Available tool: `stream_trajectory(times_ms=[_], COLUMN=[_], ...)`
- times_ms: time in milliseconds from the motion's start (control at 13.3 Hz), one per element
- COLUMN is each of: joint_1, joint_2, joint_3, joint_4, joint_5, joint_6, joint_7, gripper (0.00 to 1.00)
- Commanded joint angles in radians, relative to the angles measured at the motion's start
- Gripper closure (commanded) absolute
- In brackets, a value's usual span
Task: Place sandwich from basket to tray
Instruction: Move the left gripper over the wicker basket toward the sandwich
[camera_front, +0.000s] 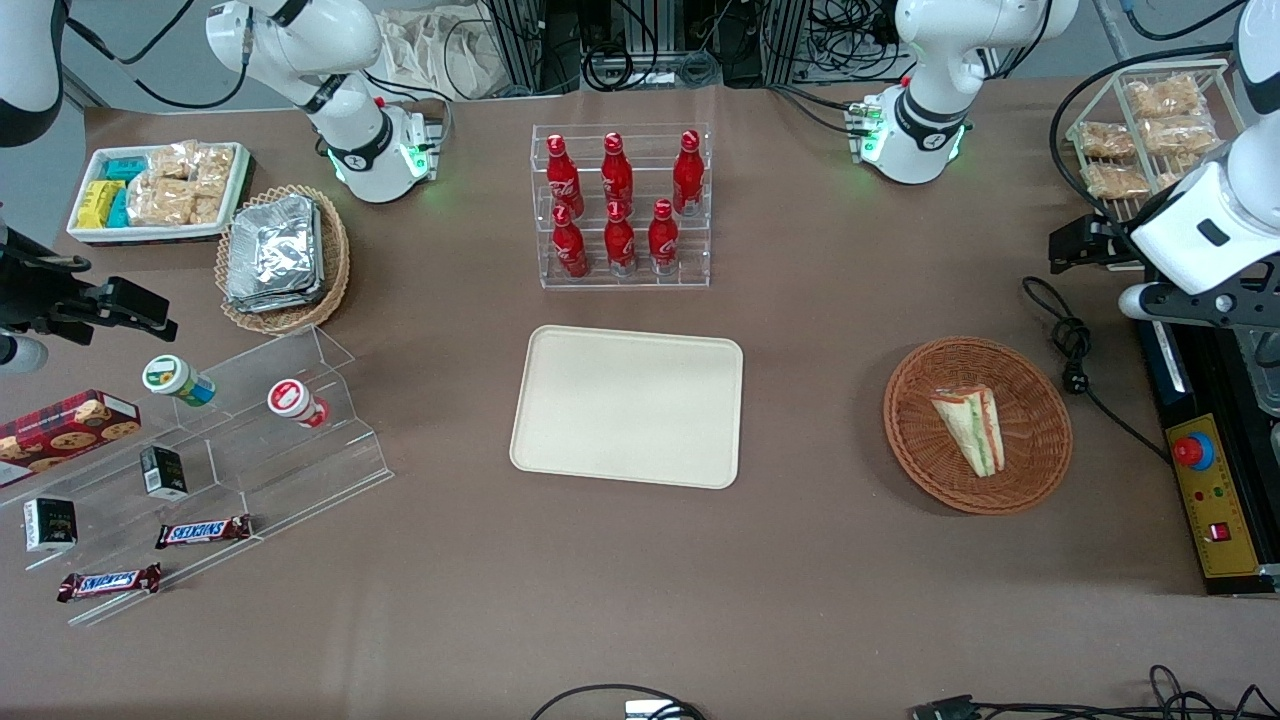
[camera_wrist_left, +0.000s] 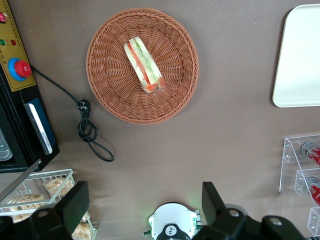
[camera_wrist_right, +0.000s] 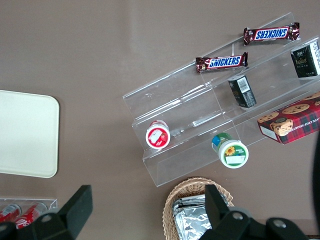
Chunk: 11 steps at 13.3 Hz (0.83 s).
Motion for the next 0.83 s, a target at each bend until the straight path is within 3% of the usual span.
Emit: stream_trajectory(times_ms=[0,301,751], joint_1=[0.004,-0.004,0.002], joint_2=[0.039,0.126,0.229], joint_3=[-0.003,-0.004,-0.003], joint_4=[0.021,0.006,-0.058], joint_5=[0.037,0.097,0.097], joint_6=[-0.010,0.007,0.176], joint_7=[-0.013,-0.018,-0.021], gripper=[0.00,0.00,0.00])
